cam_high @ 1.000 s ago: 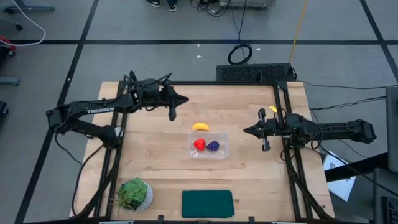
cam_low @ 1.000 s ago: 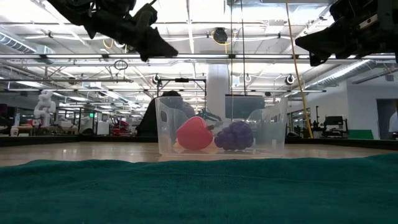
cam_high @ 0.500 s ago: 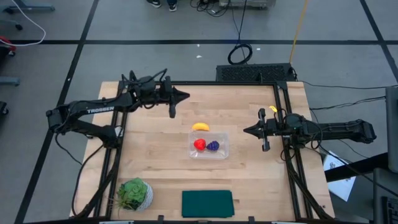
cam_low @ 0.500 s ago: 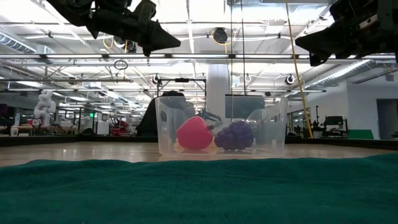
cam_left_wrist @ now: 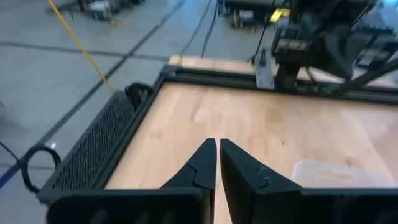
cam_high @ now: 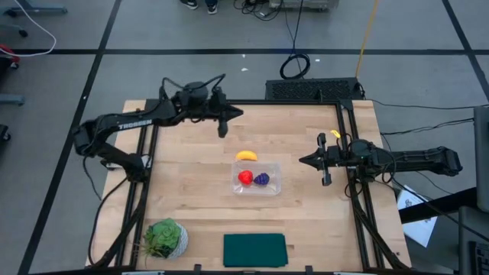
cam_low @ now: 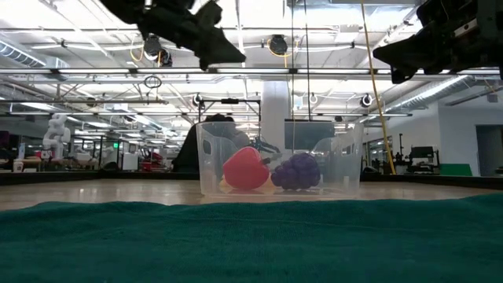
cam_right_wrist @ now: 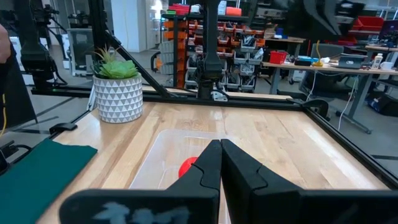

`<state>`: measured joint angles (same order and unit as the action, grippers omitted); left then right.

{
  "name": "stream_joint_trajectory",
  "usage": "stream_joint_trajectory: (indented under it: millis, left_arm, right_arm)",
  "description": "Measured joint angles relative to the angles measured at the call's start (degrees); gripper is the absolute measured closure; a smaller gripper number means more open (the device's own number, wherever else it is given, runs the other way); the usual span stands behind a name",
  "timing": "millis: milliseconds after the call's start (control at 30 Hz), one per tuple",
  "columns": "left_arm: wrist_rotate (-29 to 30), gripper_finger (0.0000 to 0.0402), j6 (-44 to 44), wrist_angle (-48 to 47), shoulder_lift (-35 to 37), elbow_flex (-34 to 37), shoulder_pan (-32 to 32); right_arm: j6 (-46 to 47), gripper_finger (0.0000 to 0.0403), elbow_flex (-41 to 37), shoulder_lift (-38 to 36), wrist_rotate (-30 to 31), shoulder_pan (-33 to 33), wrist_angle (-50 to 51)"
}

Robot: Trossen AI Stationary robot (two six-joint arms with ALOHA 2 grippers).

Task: Pick and placing Produce into tupperware
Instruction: Put the banana into the transparent bin

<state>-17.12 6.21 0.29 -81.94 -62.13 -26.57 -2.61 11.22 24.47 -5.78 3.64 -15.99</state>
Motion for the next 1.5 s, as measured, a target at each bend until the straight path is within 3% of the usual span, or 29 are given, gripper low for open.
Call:
stream_joint_trajectory:
  millis: [333, 633, 900, 1167, 1500]
  left_arm:
    - [-0.87, 0.0376, 4.47, -19.57, -14.71, -17.95, 0.11]
    - [-0.96, 0.0376, 9.69, -33.20, -23.50, -27.40, 0.74]
    - [-0.40, 0.0376, 14.31, -42.48, -29.29, -31.33, 2.88]
    - [7.15, 0.0376, 13.54, -47.82, -33.71, -34.22, 5.72]
    - [8.50, 0.0376, 15.18, -51.23, -34.90, -34.86, 9.17]
  right_arm:
    - [-0.02, 0.0403, 0.00, 1.65, 0.01, 0.02, 0.00]
    - [-0.02, 0.0403, 0.00, 1.92, 0.00, 0.02, 0.00]
    - [-0.02, 0.0403, 0.00, 1.95, 0.00, 0.02, 0.00]
    - [-0.02, 0.0403, 0.00, 3.23, 0.02, 0.02, 0.02]
    - [-0.04, 0.0403, -0.02, 5.47, 0.02, 0.02, 0.00]
